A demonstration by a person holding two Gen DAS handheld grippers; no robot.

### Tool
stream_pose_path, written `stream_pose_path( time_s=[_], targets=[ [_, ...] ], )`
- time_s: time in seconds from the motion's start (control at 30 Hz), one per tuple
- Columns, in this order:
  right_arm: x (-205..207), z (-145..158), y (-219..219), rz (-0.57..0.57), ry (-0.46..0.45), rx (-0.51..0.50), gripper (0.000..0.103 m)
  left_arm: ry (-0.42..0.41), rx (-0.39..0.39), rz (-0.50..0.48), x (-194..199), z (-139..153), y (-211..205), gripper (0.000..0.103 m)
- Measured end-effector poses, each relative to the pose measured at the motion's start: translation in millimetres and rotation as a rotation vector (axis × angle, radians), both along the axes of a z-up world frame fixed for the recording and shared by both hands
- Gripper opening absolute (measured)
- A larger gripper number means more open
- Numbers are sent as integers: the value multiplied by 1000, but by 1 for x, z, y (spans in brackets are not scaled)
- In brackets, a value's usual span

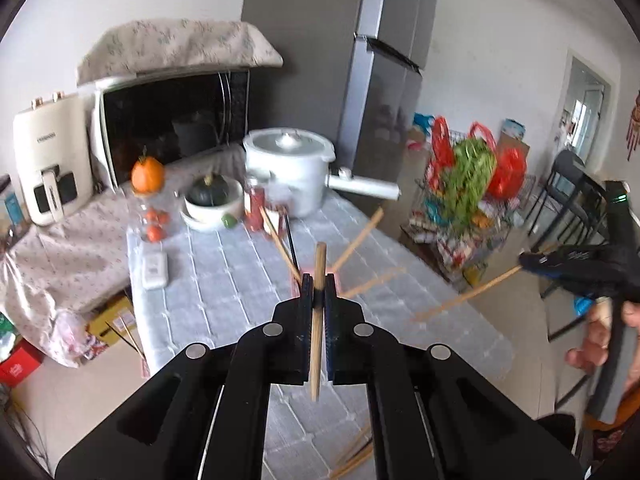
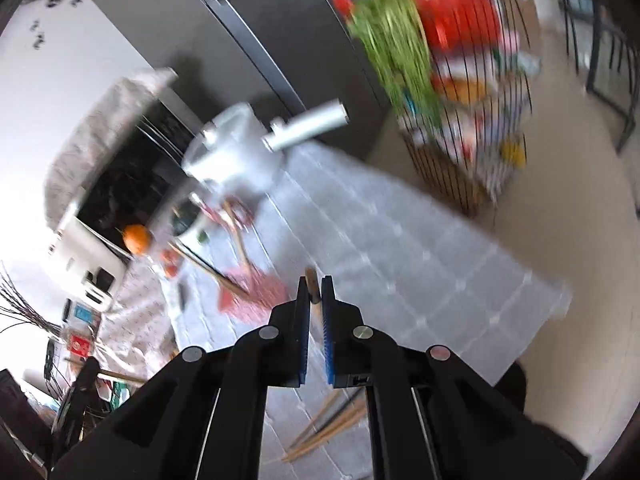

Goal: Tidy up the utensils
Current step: 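Carry the wooden chopstick upright to the pink holder with the left gripper, then lower the chopstick into the holder and open the left gripper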

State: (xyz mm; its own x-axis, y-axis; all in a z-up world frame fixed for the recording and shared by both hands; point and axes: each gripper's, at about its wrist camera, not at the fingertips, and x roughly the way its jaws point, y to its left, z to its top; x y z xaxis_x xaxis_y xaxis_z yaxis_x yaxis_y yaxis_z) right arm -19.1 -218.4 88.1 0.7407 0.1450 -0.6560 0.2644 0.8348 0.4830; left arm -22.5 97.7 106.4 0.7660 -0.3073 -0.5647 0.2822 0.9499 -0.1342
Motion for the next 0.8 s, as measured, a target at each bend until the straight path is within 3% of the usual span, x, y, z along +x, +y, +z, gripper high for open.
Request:
stream_pose_path(
  time_s=[0.17, 0.37, 0.6, 0.8],
  targets=[
    [5, 72, -8, 20, -123, -10, 6, -51, -22, 46, 16, 36, 1, 4],
    [21, 125, 13, 80, -207, -51, 6, -75, -69, 86, 51, 59, -6, 4],
    [58, 133, 47, 138, -205, -106, 6, -58, -85, 116, 102, 42, -21, 5],
    [91, 121, 64, 167, -161, -111, 6, -6, -122, 135, 136, 4, -23, 5]
  ],
)
